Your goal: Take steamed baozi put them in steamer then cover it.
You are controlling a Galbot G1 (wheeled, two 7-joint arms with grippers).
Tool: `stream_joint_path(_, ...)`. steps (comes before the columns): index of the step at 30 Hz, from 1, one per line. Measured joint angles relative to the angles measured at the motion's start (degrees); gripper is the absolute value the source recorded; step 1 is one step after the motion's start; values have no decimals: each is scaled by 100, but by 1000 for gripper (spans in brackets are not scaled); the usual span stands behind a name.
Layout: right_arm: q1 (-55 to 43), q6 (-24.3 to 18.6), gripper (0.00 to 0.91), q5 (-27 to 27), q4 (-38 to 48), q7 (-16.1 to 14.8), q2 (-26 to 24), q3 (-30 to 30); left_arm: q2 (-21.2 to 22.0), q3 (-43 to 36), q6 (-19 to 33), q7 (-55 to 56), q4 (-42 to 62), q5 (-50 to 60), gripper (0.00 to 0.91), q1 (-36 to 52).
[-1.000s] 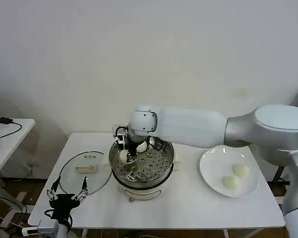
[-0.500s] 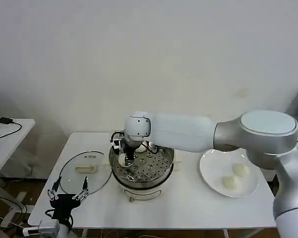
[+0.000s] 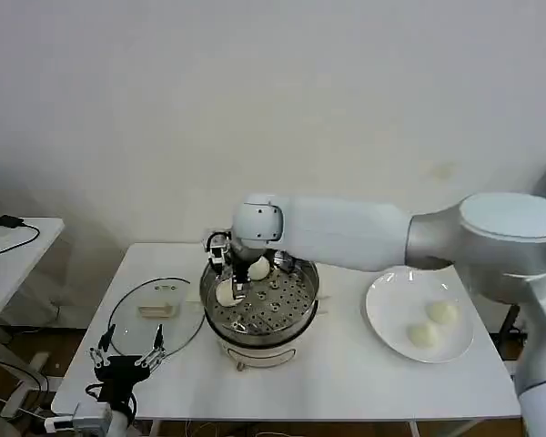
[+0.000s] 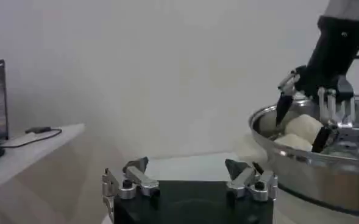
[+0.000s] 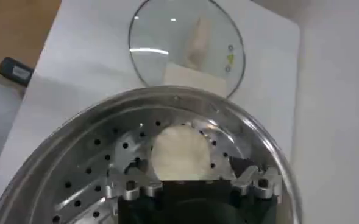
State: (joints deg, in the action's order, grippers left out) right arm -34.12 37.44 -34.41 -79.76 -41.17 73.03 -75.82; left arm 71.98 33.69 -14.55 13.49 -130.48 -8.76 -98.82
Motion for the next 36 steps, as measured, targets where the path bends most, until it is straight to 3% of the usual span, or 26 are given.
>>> stream_joint_path(6, -361, -374, 907, 736, -738, -301, -1156, -226, -127, -26, -8, -5, -12, -27, 907, -49)
stream_joint_path(15, -336, -1259, 907, 2150, -1533, -815, -3285, -279, -225, -131, -14, -16, -32, 45, 907, -153)
stream_joint_path(22, 443, -1983, 907, 3066, -1744, -1137, -4564, 337, -192, -206, 20, -29, 29, 130, 907, -226)
stream_joint_path(28, 1805, -2522, 907, 3753, -1674, -1301, -5166, 1426, -204, -210, 30, -33, 60, 173, 907, -296)
stream_joint_path(36, 3036, -2917, 907, 4316, -1437, -1449, -5445, 2348, -177, -190, 46, -34, 154, 232, 907, -355)
